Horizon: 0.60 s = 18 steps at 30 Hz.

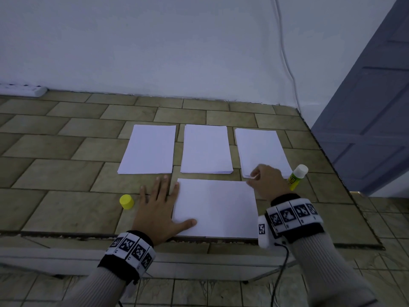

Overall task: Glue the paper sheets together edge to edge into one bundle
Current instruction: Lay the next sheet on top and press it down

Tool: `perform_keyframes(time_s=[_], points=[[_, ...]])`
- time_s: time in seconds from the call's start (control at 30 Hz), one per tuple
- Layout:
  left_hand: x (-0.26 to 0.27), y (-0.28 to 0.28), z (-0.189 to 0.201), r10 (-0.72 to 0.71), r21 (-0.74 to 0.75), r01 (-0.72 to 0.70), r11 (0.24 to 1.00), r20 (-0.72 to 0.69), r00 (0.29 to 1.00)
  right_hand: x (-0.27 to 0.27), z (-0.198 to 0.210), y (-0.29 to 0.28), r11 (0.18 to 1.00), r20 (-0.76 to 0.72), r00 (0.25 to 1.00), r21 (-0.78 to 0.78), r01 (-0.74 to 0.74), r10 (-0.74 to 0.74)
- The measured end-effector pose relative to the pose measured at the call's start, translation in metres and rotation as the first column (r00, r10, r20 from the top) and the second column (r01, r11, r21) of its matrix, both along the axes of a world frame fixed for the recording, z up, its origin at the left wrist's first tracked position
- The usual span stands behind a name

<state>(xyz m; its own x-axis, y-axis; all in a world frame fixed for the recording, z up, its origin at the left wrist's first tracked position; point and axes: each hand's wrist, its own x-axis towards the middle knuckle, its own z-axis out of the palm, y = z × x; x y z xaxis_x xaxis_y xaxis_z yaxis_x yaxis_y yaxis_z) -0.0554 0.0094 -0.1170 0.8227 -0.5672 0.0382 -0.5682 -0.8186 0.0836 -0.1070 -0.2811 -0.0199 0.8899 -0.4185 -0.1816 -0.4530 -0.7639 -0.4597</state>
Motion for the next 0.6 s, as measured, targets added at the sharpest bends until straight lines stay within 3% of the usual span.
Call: perform_keyframes(time_s=[0.2, 0.33, 0.6], points=[[0.000, 0.001, 0.001, 0.013, -0.002, -0.013, 1.000, -0.014, 1.000, 0.044, -0.012, -0.005, 0.985, -0.145, 0.988, -0.169, 0.034, -0.058], [0.000, 0.001, 0.001, 0.006, -0.003, -0.006, 1.000, -0.018, 1.000, 0.054, -0.017, -0.011, 0.977, -0.276, 0.952, -0.201, 0.077, -0.132], [-0.001, -0.001, 0.005, 0.011, 0.043, -0.010, 0.999, -0.024, 1.000, 0.053, -0.018, -0.018, 0.963, -0.239, 0.962, -0.263, 0.064, -0.130]])
